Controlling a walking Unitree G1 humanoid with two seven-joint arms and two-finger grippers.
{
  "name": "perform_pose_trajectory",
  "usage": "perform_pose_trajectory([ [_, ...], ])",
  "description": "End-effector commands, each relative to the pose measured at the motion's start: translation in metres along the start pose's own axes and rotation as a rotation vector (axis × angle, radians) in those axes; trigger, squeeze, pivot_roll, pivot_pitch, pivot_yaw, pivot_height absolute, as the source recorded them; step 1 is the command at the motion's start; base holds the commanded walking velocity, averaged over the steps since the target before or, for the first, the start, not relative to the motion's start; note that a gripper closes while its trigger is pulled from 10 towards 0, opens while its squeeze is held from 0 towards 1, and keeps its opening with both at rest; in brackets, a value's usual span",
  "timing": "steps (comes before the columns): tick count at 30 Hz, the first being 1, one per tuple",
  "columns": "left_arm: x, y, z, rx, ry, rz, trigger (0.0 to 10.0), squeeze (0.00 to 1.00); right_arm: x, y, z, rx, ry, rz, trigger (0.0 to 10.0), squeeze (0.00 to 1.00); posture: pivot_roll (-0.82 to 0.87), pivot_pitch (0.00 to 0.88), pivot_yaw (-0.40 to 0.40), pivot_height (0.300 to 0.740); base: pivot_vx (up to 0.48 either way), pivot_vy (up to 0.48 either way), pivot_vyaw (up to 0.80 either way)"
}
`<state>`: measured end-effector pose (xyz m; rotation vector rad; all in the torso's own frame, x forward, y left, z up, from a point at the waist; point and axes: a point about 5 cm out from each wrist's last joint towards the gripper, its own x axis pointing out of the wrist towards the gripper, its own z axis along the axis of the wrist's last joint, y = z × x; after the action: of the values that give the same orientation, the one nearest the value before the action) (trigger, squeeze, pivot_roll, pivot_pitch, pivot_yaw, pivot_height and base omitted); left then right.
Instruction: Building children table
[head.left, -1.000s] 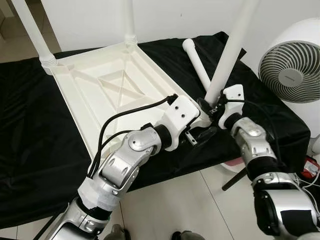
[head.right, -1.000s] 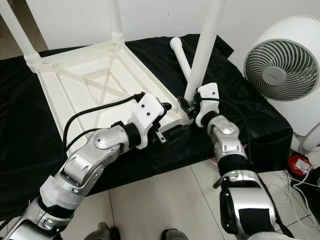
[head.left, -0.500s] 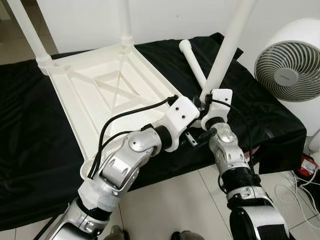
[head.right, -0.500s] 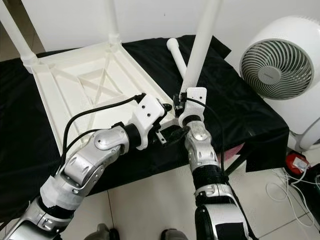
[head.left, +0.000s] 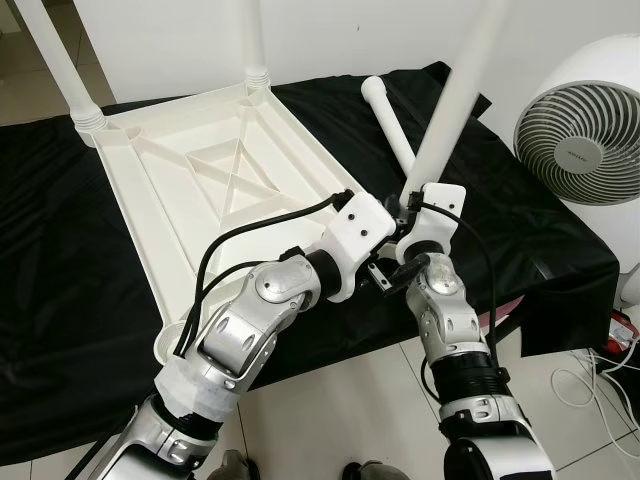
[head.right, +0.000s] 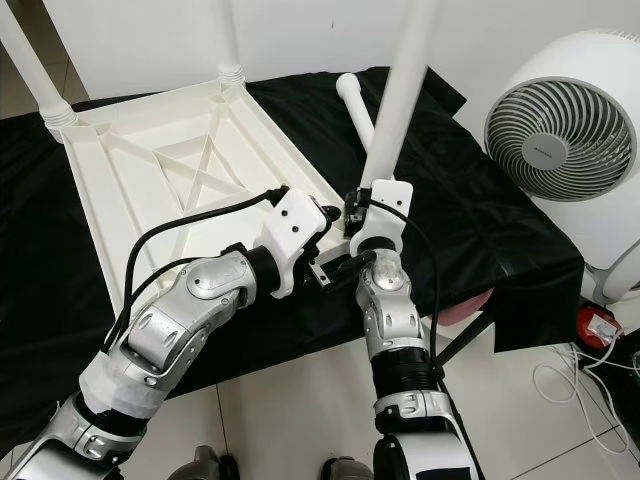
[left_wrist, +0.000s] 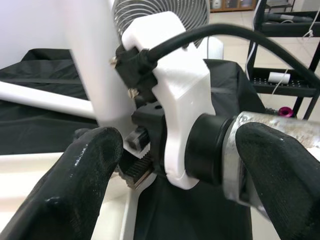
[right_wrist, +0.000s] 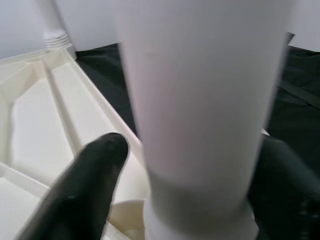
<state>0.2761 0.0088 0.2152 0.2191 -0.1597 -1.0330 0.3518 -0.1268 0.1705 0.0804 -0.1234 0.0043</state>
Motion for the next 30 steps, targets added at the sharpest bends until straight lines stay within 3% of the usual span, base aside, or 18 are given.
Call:
perform_pose_trajectory([
  [1, -0.001, 0.002, -0.001, 0.017, 0.007, -0.015, 10.0, 0.0, -0.001, -0.004, 0.002, 0.004, -0.004, 0.001, 10.0, 1.0, -0.08, 0.085, 0.006, 0.74, 0.0, 0.0, 0.0],
  [8, -0.001, 0.004, 0.0, 0.019, 0.003, -0.009, 10.0, 0.0, 0.001, -0.011, 0.009, -0.02, -0.013, 0.092, 10.0, 1.0, -0.08, 0.089, 0.003, 0.74, 0.0, 0.0, 0.0],
  [10, -0.001, 0.004, 0.001, 0.019, 0.001, -0.007, 10.0, 0.0, 0.004, -0.02, 0.009, -0.043, 0.002, 0.098, 10.0, 1.0, -0.08, 0.094, 0.007, 0.74, 0.0, 0.0, 0.0],
  [11, -0.001, 0.005, 0.001, 0.018, 0.0, -0.006, 10.0, 0.0, 0.005, -0.023, 0.01, -0.05, 0.012, 0.117, 10.0, 0.67, -0.08, 0.099, 0.009, 0.74, 0.0, 0.0, 0.0],
  [13, -0.001, 0.005, 0.001, 0.017, 0.0, -0.006, 10.0, 0.0, 0.006, -0.026, 0.011, -0.06, 0.015, 0.134, 10.0, 0.67, -0.08, 0.099, 0.009, 0.74, 0.0, 0.0, 0.0],
  [14, -0.001, 0.005, 0.001, 0.016, 0.0, -0.005, 10.0, 0.0, 0.006, -0.029, 0.011, -0.066, 0.025, 0.17, 10.0, 0.0, -0.08, 0.099, 0.009, 0.74, 0.0, 0.0, 0.0],
  [20, -0.001, 0.006, 0.001, 0.015, 0.0, -0.006, 10.0, 0.0, 0.008, -0.035, 0.011, -0.094, 0.036, 0.226, 10.0, 0.0, -0.08, 0.102, 0.011, 0.74, 0.0, 0.0, 0.0],
  [23, -0.003, 0.01, 0.002, 0.02, 0.002, 0.0, 10.0, 0.0, 0.009, -0.045, 0.009, -0.158, 0.052, 0.309, 10.0, 0.0, -0.08, 0.101, 0.013, 0.74, 0.0, 0.0, 0.0],
  [25, -0.007, 0.017, 0.002, 0.038, 0.01, 0.013, 10.0, 0.0, 0.009, -0.053, 0.003, -0.203, 0.089, 0.404, 10.0, 0.0, -0.08, 0.098, 0.017, 0.74, 0.0, 0.0, 0.0],
  [30, -0.012, 0.031, 0.002, 0.09, 0.031, 0.063, 10.0, 0.0, 0.01, -0.06, -0.005, -0.199, 0.127, 0.459, 10.0, 0.0, -0.07, 0.095, 0.019, 0.74, 0.0, 0.0, 0.0],
])
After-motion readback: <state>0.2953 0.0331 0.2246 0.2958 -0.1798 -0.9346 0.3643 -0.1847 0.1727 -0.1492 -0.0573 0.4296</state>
